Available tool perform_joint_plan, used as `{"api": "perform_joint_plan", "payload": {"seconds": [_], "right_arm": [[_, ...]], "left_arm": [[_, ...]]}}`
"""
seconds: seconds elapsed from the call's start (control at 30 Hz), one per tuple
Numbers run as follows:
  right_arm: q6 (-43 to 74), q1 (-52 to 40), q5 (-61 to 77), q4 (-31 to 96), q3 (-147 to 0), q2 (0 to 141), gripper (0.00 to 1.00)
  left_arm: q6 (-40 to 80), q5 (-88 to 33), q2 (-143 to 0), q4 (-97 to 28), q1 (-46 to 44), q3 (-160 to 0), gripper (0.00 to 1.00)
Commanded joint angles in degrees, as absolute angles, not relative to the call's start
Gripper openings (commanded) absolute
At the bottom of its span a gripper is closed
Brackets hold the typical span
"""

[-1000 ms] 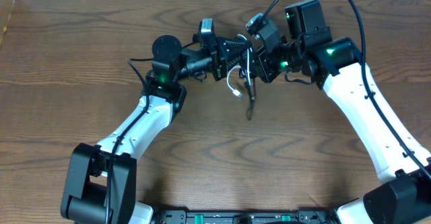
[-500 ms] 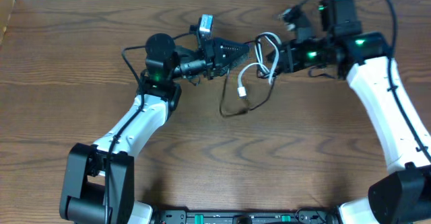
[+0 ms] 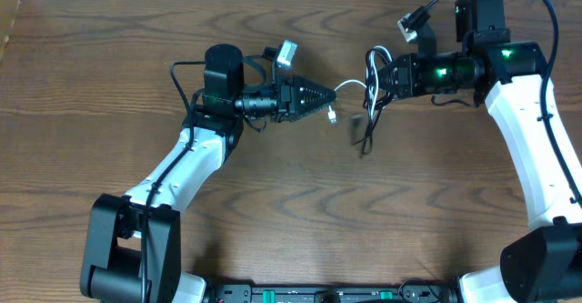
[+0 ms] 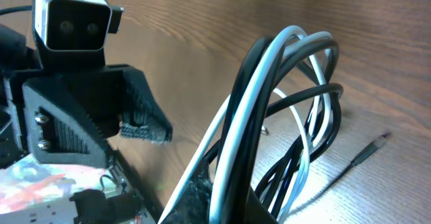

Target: Untangle cables

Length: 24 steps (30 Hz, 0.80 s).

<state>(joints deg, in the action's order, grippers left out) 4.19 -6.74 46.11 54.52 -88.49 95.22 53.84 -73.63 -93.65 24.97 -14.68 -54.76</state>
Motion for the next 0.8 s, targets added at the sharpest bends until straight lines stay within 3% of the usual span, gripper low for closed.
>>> {"api": "perform_joint_plan", "payload": {"seconds": [0.0,0.27,0.47,0.77], "right_arm": [[4.4,-6.5,48.8,54.8,-89.1,95.4,0.01],[4.1,-6.4,50.3,54.9,-89.1,95.4,0.01],[4.0,-6.4,50.3,54.7,-89.1,95.4,0.01],[4.0,-6.4,50.0,54.7,-89.1,95.4,0.01]], "left_arm": [[46.1,-73.5,-93.4,24.3,-14.9,-55.4,0.49],[52.1,-55.8,-93.6,7.8,-19.0,-55.4,0.49],[68.2,-50.2,-94.2,15.3,-22.5,-55.4,0.54],[86.3,-54.4,-102.0,34.6,-24.8,-55.4,0.54]]}}
